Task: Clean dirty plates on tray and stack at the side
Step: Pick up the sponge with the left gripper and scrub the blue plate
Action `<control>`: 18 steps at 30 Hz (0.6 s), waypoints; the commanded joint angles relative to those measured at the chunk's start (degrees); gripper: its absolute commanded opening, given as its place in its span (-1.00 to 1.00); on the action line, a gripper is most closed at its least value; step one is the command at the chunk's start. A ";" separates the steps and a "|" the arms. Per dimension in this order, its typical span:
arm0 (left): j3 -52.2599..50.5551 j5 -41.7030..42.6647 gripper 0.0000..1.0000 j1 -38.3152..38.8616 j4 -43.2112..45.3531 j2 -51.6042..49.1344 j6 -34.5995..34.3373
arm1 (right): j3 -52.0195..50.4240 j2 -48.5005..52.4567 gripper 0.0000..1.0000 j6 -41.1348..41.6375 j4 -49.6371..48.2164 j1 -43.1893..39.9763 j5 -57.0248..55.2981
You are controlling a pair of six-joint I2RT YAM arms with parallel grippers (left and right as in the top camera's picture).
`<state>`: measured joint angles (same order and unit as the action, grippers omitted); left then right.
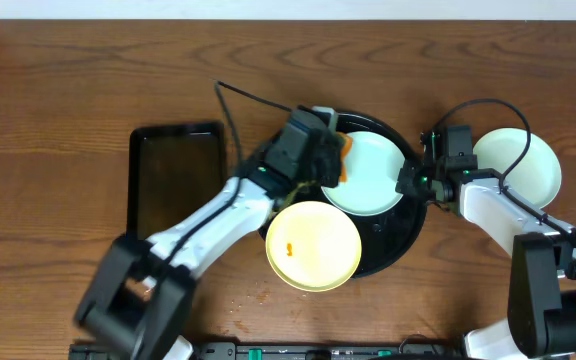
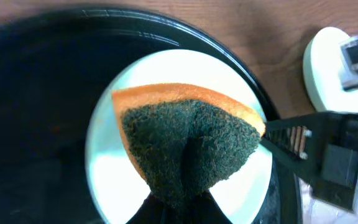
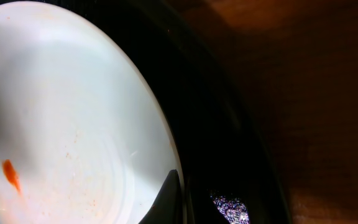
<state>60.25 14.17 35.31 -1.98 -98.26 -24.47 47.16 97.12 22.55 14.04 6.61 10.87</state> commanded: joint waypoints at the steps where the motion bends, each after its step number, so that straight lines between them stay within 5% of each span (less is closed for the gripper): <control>1: 1.53 5.97 -0.85 0.85 5.60 -6.51 -8.74 | 0.46 0.37 -0.97 -0.76 0.11 0.94 -0.13; 10: 1.62 10.16 -0.85 1.38 16.33 -16.63 -14.62 | 0.46 0.37 -0.98 -0.76 0.59 0.94 -0.11; 18: 2.10 -5.79 -0.85 -0.59 6.80 -17.46 -6.56 | 0.46 0.37 -0.97 -0.76 1.64 0.94 -0.11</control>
<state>61.73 19.18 36.32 8.84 -115.07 -36.05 47.18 97.12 22.55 15.25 6.63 10.90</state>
